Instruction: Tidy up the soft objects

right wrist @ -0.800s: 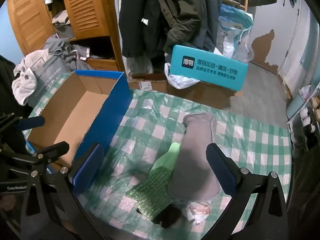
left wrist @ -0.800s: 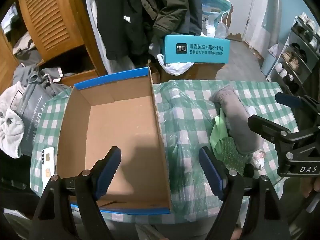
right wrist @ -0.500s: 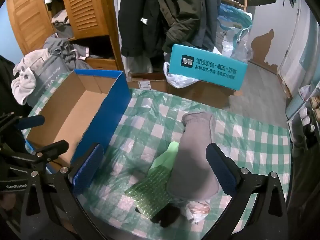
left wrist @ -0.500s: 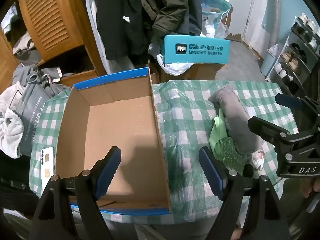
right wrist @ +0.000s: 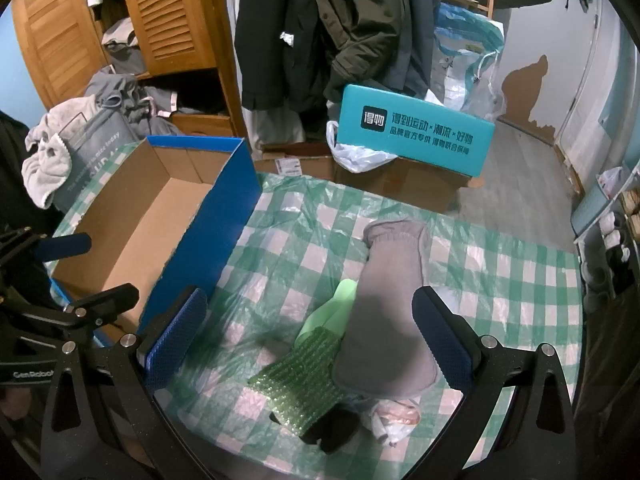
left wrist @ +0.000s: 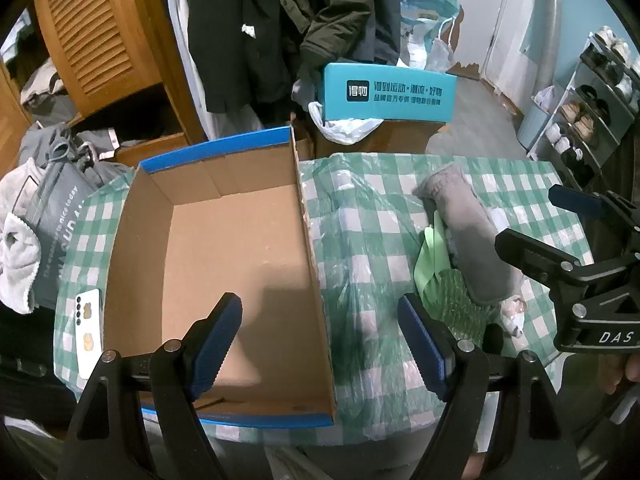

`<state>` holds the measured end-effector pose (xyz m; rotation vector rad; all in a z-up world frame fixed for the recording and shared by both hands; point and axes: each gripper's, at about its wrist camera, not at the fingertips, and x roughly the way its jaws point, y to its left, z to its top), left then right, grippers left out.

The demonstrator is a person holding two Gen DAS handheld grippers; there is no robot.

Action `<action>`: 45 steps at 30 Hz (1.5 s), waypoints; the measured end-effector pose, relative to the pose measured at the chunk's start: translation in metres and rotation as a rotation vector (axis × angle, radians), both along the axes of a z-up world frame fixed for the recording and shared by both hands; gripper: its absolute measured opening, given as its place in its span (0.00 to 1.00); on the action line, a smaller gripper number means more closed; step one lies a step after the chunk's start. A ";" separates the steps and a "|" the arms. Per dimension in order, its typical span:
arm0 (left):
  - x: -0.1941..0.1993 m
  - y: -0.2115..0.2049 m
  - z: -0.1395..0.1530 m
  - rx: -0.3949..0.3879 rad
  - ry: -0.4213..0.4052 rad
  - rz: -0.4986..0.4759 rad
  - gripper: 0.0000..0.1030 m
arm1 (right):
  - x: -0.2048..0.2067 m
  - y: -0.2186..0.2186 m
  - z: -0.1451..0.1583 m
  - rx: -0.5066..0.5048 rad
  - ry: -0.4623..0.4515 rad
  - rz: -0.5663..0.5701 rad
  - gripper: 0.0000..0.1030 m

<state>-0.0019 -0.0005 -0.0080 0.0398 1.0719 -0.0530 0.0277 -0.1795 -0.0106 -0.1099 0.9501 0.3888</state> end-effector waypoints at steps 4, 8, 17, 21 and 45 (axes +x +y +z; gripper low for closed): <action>0.001 -0.001 -0.001 0.004 0.012 -0.004 0.79 | 0.000 0.000 0.000 0.000 0.002 -0.001 0.98; 0.001 -0.001 -0.001 0.005 0.015 -0.008 0.79 | 0.000 -0.001 0.000 0.000 0.002 0.000 0.98; 0.000 -0.003 -0.002 0.006 0.018 -0.006 0.79 | 0.000 0.000 -0.001 0.000 0.005 -0.001 0.98; 0.000 -0.003 -0.002 0.005 0.018 -0.007 0.79 | 0.001 0.000 0.000 0.000 0.006 0.000 0.98; -0.002 -0.005 -0.005 0.004 0.025 -0.009 0.79 | -0.001 -0.002 -0.005 -0.004 0.013 0.001 0.98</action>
